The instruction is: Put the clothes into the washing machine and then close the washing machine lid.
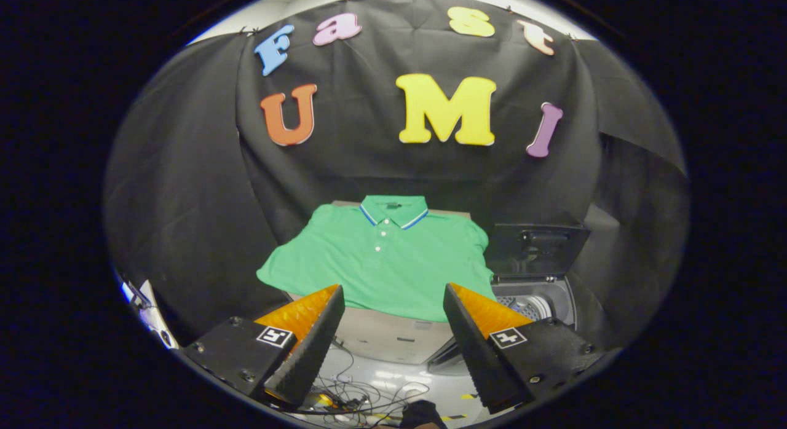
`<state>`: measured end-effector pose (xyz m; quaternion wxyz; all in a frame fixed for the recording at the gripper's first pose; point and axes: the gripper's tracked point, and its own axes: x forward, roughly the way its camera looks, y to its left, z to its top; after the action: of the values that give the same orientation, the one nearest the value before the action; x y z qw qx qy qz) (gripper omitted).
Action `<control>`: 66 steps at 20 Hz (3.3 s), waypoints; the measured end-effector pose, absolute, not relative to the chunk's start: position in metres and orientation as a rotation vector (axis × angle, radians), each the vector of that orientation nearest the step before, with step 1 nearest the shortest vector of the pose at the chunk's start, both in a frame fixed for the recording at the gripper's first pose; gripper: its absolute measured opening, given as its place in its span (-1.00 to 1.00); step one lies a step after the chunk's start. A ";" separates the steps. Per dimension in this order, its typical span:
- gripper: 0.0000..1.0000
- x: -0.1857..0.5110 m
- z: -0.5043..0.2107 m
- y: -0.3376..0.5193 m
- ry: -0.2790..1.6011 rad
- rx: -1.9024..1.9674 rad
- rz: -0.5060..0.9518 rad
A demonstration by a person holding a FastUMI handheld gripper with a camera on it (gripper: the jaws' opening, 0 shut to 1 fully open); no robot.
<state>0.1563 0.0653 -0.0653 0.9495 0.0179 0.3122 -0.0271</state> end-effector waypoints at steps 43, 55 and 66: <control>-0.89 0.341 -0.135 0.082 1.311 0.117 0.040; -0.89 0.332 -0.044 0.099 1.214 0.393 0.163; -0.90 0.313 0.049 0.099 1.058 0.454 0.321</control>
<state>0.3131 0.0986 0.0486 0.8266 0.2137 0.4981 0.1513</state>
